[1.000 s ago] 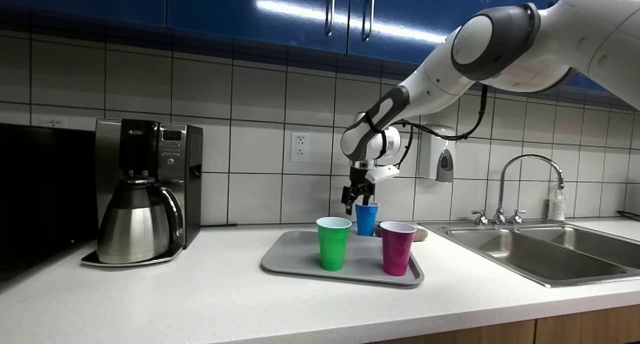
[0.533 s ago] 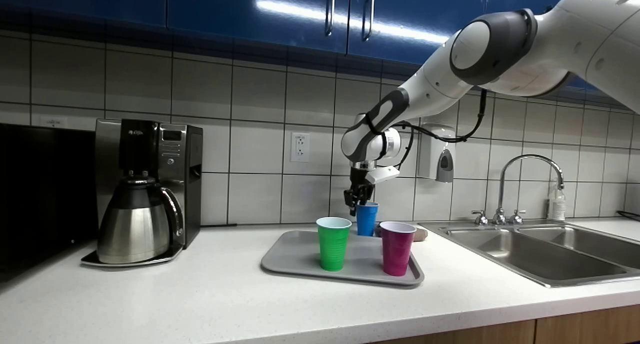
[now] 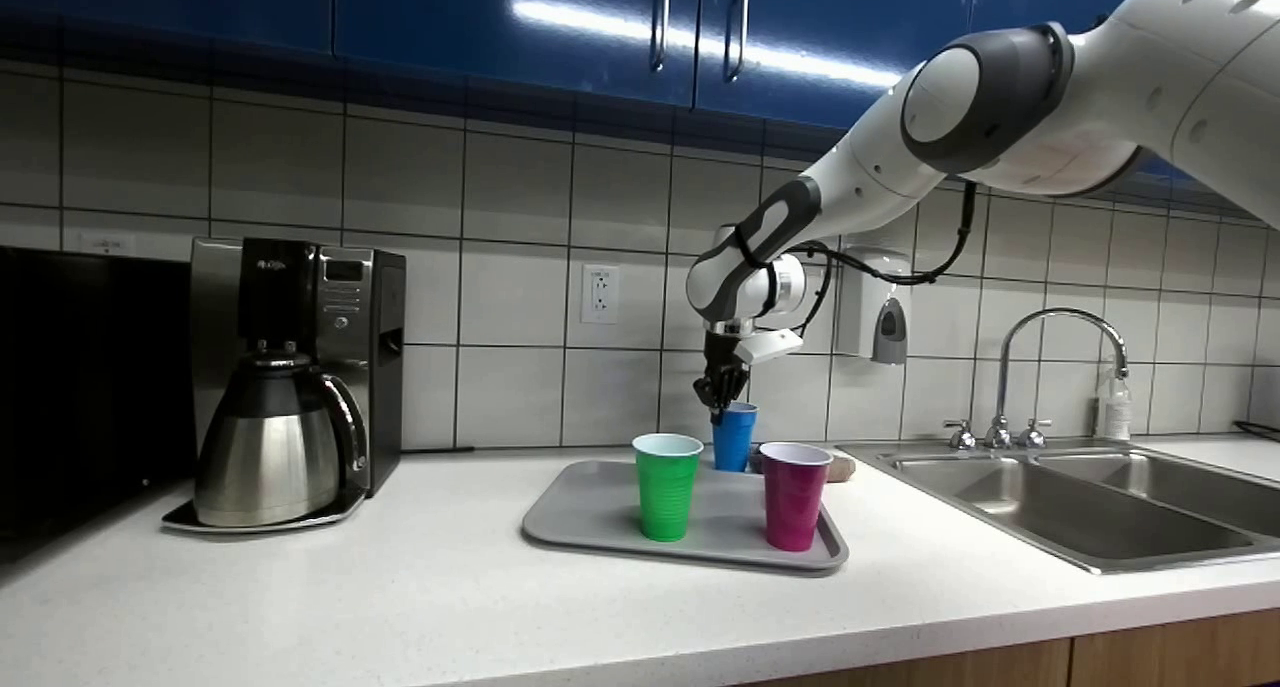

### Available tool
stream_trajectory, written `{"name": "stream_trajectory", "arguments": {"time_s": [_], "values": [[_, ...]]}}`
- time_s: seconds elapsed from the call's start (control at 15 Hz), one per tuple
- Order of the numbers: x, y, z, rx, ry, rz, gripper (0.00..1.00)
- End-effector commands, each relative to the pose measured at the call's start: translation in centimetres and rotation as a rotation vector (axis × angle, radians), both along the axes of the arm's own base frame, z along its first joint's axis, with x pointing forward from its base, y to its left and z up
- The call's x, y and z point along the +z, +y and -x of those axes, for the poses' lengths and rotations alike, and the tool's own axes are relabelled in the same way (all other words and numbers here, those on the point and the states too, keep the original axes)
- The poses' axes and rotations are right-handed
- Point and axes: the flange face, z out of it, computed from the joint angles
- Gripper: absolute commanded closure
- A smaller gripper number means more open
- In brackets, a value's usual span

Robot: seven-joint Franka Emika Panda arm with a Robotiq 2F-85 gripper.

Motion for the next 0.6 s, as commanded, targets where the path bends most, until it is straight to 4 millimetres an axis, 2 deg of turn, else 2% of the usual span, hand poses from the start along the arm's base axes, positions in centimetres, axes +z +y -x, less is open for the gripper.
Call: {"name": "stream_trajectory", "arguments": {"time_s": [0.0, 0.53], "values": [[0.45, -0.60, -0.87, 0.004, -0.006, -0.008, 0.99], [0.85, -0.92, -0.73, 0.007, -0.008, -0.014, 0.99]]}}
